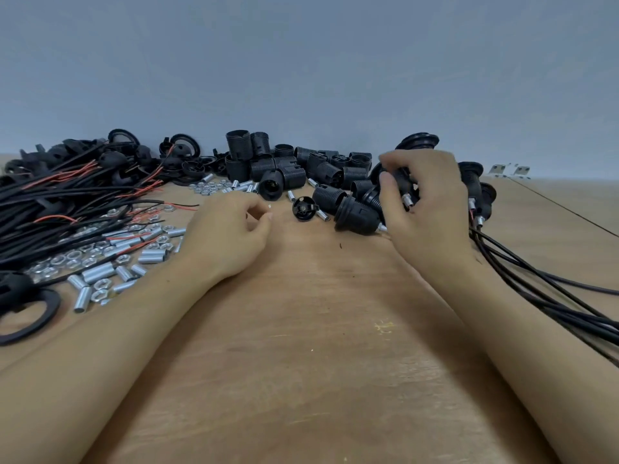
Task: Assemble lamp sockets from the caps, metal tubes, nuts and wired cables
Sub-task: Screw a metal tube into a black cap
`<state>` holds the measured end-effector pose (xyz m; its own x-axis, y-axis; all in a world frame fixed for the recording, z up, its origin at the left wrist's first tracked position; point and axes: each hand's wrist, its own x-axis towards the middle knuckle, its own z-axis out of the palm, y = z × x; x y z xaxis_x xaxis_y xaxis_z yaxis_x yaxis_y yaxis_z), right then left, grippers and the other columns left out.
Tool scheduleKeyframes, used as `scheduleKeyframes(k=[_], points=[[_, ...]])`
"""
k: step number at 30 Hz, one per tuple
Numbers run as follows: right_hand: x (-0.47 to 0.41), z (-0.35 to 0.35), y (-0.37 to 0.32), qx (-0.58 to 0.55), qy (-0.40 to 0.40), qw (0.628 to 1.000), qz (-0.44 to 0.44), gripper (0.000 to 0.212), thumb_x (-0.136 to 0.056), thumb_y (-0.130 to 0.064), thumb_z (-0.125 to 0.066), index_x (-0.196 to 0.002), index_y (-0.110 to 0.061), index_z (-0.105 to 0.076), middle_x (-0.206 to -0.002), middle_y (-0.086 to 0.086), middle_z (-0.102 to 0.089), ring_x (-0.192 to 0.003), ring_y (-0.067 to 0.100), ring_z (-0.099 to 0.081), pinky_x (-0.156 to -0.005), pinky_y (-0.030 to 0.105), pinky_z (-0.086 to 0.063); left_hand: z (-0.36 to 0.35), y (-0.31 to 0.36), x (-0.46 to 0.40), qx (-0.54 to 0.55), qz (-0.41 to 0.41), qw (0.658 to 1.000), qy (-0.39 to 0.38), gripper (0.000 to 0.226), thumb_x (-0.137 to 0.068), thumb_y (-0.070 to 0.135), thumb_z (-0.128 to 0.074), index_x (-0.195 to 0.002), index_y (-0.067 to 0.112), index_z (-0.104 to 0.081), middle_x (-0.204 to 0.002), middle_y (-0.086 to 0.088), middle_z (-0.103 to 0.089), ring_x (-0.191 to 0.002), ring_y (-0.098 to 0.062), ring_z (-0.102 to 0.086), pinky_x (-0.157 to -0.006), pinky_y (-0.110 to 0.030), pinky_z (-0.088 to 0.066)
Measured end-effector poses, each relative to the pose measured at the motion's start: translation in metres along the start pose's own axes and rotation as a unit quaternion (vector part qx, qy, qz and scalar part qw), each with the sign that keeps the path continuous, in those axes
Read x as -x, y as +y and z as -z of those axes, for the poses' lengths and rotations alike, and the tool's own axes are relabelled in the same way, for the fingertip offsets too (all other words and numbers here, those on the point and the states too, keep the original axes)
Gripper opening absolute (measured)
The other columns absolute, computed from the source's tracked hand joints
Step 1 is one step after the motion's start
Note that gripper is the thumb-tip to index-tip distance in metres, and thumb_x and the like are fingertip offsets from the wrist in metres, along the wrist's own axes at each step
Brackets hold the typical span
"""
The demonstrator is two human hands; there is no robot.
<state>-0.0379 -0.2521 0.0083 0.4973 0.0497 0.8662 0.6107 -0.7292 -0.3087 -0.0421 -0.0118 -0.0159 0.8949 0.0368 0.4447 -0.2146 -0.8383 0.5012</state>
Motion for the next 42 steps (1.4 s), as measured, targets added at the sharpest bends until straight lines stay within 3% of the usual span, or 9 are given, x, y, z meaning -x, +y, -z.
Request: scheduleKeyframes(k=[5,9,13,16,20,24,29,34,42], points=[[0.006,-0.005,-0.008,-0.051,-0.061,0.997,0.021,0.016,-0.092,-0.005,-0.06,-0.105,-0.007,-0.07,-0.097,-0.01,-0.061,-0.097,0.021,-0.06,-0.085,0.036,-0.05,0.012,-0.013,-0.006,-0.131,0.01,0.991,0.027,0.017,-0.093,0.029,-0.056,-0.099,0.024,-0.072,-0.099,0.001,-0.066,-0.102,-0.029,-0.055,-0.078,-0.036,-0.039],[0.009,-0.006,-0.01,-0.071,-0.099,0.993,0.003,0.015,-0.092,-0.007,-0.059,-0.101,-0.01,-0.071,-0.087,-0.005,-0.068,-0.083,0.021,-0.063,-0.076,0.043,-0.052,0.016,-0.028,-0.013,-0.212,0.049,0.975,-0.047,0.037,-0.099,0.039,-0.048,-0.126,0.017,-0.06,-0.129,-0.011,-0.059,-0.119,-0.034,-0.048,-0.101,-0.043,-0.036],[0.013,-0.008,-0.019,-0.12,-0.181,0.976,0.018,0.015,-0.092,-0.005,-0.061,-0.1,-0.01,-0.072,-0.075,0.0,-0.07,-0.069,0.017,-0.065,-0.067,0.036,-0.052,0.013,-0.035,-0.016,-0.2,0.057,0.968,-0.137,0.053,-0.1,0.049,-0.04,-0.144,0.019,-0.041,-0.151,-0.004,-0.042,-0.139,-0.029,-0.033,-0.112,-0.05,-0.031],[0.018,-0.01,-0.028,-0.154,-0.233,0.96,0.038,0.015,-0.09,-0.007,-0.062,-0.099,-0.009,-0.073,-0.072,-0.002,-0.069,-0.065,0.018,-0.065,-0.062,0.027,-0.051,0.01,-0.035,-0.016,-0.164,0.009,0.975,-0.15,0.042,-0.102,0.04,-0.041,-0.142,0.03,-0.046,-0.14,-0.002,-0.055,-0.128,-0.029,-0.045,-0.105,-0.05,-0.038],[0.023,-0.014,-0.03,-0.177,-0.293,0.939,0.021,0.012,-0.09,-0.008,-0.064,-0.095,-0.011,-0.074,-0.067,-0.003,-0.068,-0.06,0.015,-0.062,-0.057,0.019,-0.045,0.009,-0.033,-0.018,-0.125,-0.01,0.988,-0.088,0.024,-0.096,0.033,-0.055,-0.119,0.032,-0.061,-0.105,-0.001,-0.068,-0.093,-0.023,-0.055,-0.087,-0.044,-0.049],[0.022,-0.014,-0.022,-0.179,-0.297,0.938,-0.011,0.012,-0.09,-0.009,-0.064,-0.094,-0.012,-0.075,-0.067,-0.003,-0.069,-0.06,0.017,-0.062,-0.056,0.016,-0.043,0.007,-0.03,-0.019,-0.1,-0.022,0.992,-0.071,0.007,-0.093,0.026,-0.063,-0.099,0.03,-0.064,-0.098,0.003,-0.069,-0.087,-0.018,-0.055,-0.083,-0.04,-0.049],[0.023,-0.015,-0.021,-0.18,-0.299,0.937,-0.02,0.01,-0.089,-0.01,-0.065,-0.091,-0.014,-0.075,-0.063,-0.004,-0.067,-0.053,0.011,-0.056,-0.054,0.012,-0.039,0.006,-0.017,-0.015,-0.08,-0.044,0.994,-0.055,0.017,-0.089,0.024,-0.068,-0.084,0.039,-0.065,-0.092,0.006,-0.068,-0.093,-0.018,-0.061,-0.084,-0.041,-0.05],[0.023,-0.015,-0.021,-0.174,-0.304,0.936,-0.029,0.01,-0.089,-0.011,-0.066,-0.091,-0.014,-0.075,-0.062,-0.003,-0.067,-0.051,0.007,-0.054,-0.053,0.011,-0.037,0.0,-0.008,-0.013,-0.064,-0.088,0.994,-0.034,0.004,-0.086,0.029,-0.072,-0.083,0.03,-0.069,-0.098,0.011,-0.069,-0.101,-0.016,-0.061,-0.087,-0.042,-0.05],[0.021,-0.015,-0.02,-0.146,-0.294,0.944,-0.041,0.012,-0.091,-0.012,-0.065,-0.098,-0.015,-0.074,-0.068,-0.004,-0.068,-0.055,0.007,-0.055,-0.055,0.012,-0.037,0.001,-0.005,-0.011,0.019,-0.105,0.993,-0.045,0.009,-0.085,0.016,-0.076,-0.084,0.024,-0.07,-0.08,0.013,-0.07,-0.077,-0.003,-0.066,-0.08,-0.032,-0.055]])
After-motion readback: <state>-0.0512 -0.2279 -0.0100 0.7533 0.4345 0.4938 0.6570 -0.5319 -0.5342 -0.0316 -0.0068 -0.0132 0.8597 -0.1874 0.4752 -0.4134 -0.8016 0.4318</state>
